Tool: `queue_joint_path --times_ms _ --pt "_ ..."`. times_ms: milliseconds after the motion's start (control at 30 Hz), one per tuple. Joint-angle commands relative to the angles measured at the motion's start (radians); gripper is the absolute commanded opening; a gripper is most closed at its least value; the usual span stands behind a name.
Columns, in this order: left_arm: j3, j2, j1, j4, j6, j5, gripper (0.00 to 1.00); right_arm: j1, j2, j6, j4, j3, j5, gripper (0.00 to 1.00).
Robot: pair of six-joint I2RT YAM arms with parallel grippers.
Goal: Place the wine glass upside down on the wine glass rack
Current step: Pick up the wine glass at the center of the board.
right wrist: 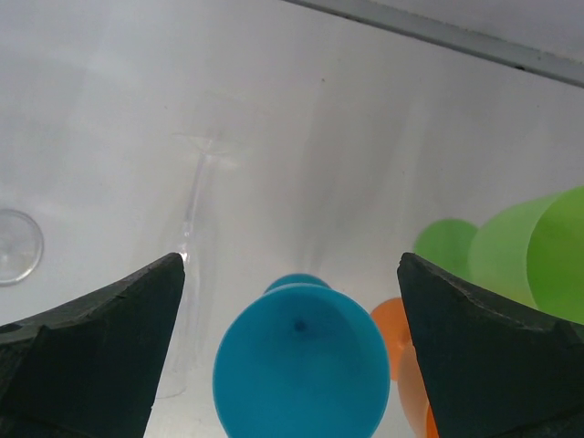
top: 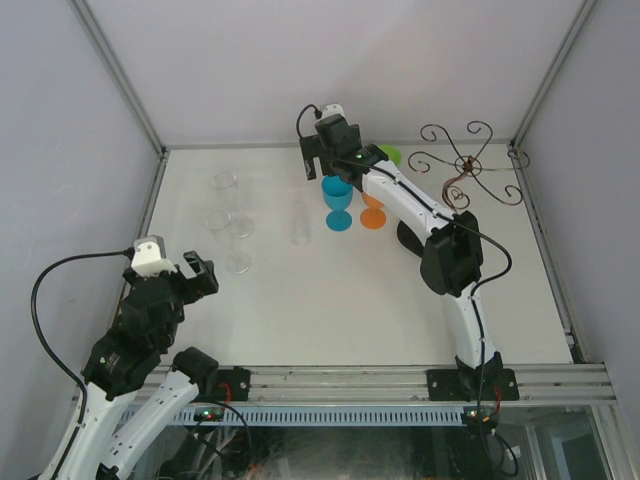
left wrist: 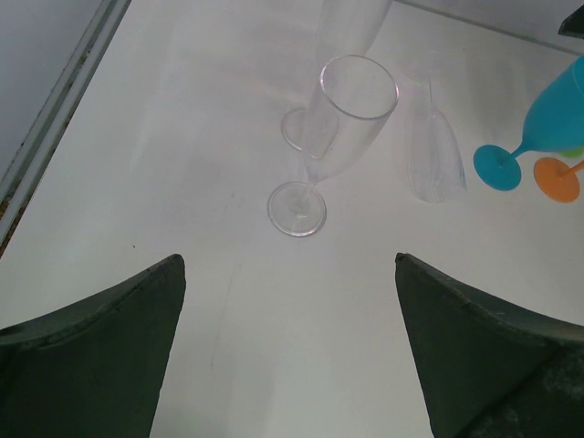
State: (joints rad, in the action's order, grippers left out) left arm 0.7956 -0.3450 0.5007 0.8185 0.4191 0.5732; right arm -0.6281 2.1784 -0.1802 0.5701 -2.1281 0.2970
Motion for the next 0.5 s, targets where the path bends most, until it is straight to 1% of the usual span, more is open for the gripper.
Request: queue_joint_path --times_ms 0,467 --pt "0.049 -0.012 -0.010 -0.033 0.004 0.001 1.00 0.003 0.003 -0.034 0.023 -0.030 -0.004 1.00" --pt "0.049 -0.011 -0.010 -0.034 0.003 -0.003 1.00 0.009 0.018 -0.059 0.072 -0.016 -0.010 1.00"
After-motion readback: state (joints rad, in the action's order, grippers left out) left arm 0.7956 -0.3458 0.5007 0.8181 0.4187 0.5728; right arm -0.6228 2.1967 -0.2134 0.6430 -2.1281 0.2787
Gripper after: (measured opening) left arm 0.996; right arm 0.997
